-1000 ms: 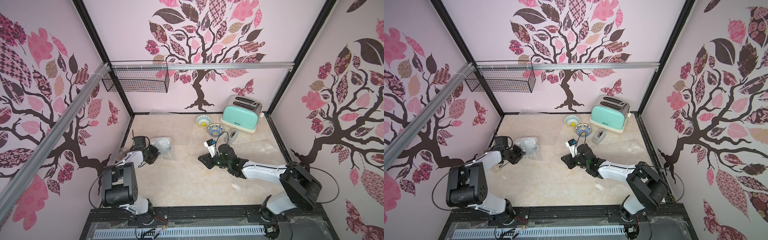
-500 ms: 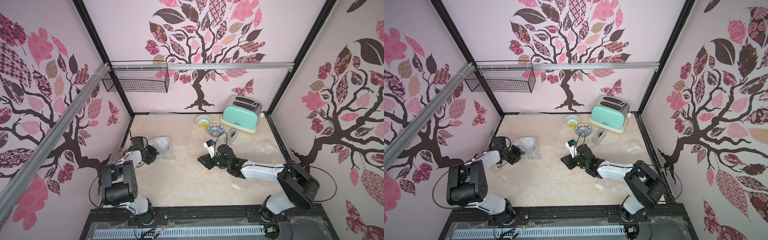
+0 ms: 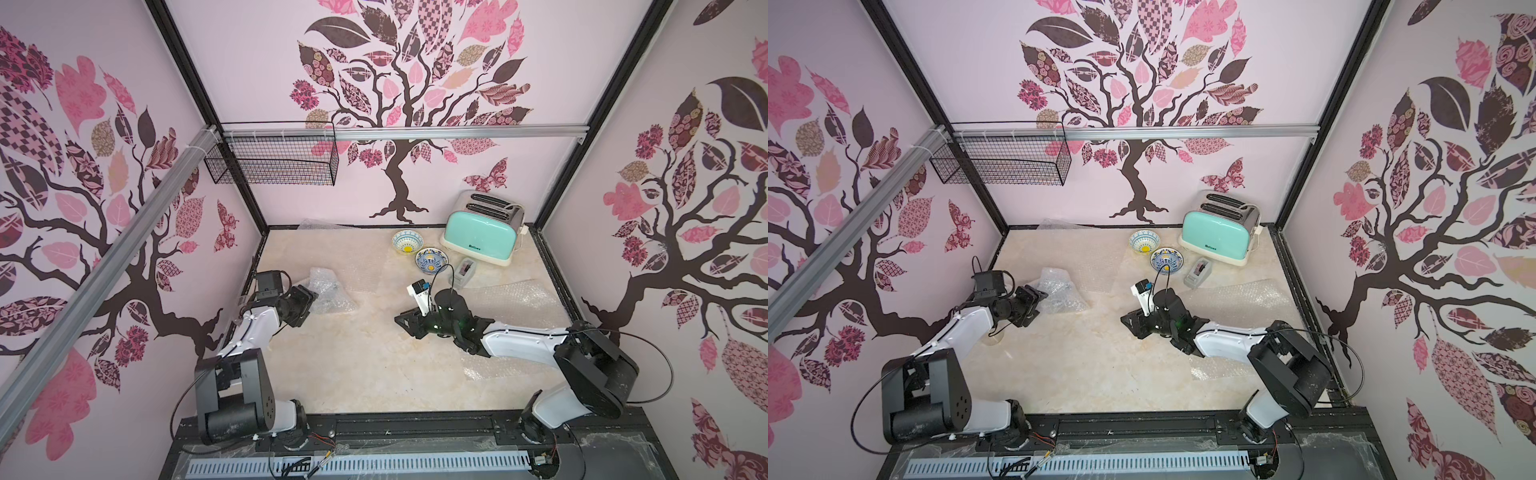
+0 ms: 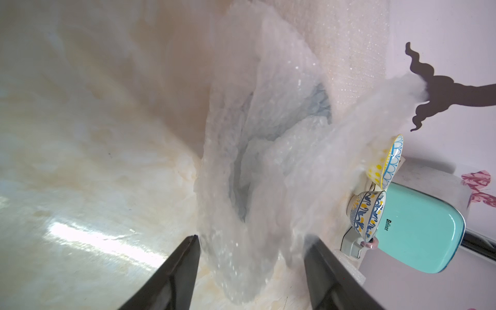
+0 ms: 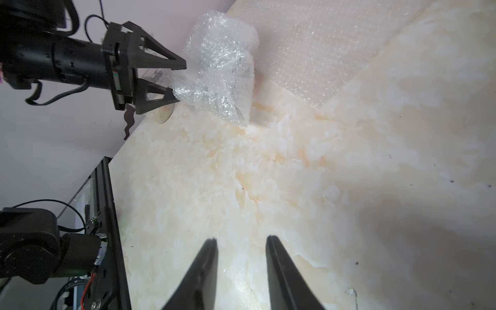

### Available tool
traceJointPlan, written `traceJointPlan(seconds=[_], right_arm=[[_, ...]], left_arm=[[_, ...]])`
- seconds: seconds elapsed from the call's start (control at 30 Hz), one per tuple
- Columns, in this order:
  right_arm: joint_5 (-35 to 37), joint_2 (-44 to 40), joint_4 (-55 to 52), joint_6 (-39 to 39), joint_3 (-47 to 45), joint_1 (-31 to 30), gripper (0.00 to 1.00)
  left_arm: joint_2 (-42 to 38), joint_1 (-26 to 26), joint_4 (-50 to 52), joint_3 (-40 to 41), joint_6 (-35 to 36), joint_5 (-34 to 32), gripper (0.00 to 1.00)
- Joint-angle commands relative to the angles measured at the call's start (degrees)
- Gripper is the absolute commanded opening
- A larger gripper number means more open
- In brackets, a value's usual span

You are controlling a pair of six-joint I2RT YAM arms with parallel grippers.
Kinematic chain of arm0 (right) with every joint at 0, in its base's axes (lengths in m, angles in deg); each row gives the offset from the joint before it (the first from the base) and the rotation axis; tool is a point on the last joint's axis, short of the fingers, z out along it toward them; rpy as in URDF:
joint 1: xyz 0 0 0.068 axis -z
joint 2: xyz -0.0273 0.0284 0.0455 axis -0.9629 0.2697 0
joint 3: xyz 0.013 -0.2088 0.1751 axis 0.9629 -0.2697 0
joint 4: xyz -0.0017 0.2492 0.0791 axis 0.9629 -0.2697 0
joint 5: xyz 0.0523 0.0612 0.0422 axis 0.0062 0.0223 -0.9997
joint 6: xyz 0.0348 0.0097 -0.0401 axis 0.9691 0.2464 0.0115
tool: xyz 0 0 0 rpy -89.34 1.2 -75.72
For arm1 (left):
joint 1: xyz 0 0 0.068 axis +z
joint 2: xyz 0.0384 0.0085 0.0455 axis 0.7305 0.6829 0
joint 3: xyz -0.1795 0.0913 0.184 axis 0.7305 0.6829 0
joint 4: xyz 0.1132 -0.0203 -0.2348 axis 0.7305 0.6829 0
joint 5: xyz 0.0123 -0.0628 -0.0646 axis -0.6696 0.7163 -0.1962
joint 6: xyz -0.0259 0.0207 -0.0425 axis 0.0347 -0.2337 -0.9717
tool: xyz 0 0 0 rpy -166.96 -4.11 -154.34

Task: Wrap bowls in bubble wrap
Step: Place the tape at the bubble wrap.

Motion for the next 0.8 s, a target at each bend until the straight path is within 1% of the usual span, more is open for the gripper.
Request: traceJointPlan(seconds=[0.0, 0.1, 0.2, 0.37, 0.47, 0.57, 0.77], right_arm=[[2.1, -0.5, -1.3, -0.5, 0.8, 0.1, 0.44], [4.2, 0.3, -2.7, -0.4, 3.0, 0.1, 0.51], [8.0, 3.4, -6.2, 0.3, 8.2, 0.1, 0.57], [12.0, 15.6, -15.4, -1.1, 24.1, 0.1, 0.60], [15.7, 23.8, -20.6, -2.3, 35.6, 0.2, 0.61], [17.1, 31.2, -24.0, -4.4, 45.1, 0.3, 0.63], [18.1, 43.2, -26.9, -7.6, 59.5, 0.4, 0.65]], left_arm=[[-5.2, 0.2, 5.9, -2.5, 2.6, -4.4, 0.70], [-10.5, 0.2, 9.8, -4.6, 4.6, -5.4, 0.71], [-15.9, 0.2, 14.2, -7.0, 7.0, -5.5, 0.71], [-23.7, 0.2, 17.9, -8.1, 10.3, -2.7, 0.73], [-25.5, 0.2, 21.3, -8.2, 13.0, -1.1, 0.73], [-27.2, 0.2, 23.5, -7.5, 15.1, -0.6, 0.73], [-29.5, 0.2, 24.2, -6.3, 15.8, 0.4, 0.74]])
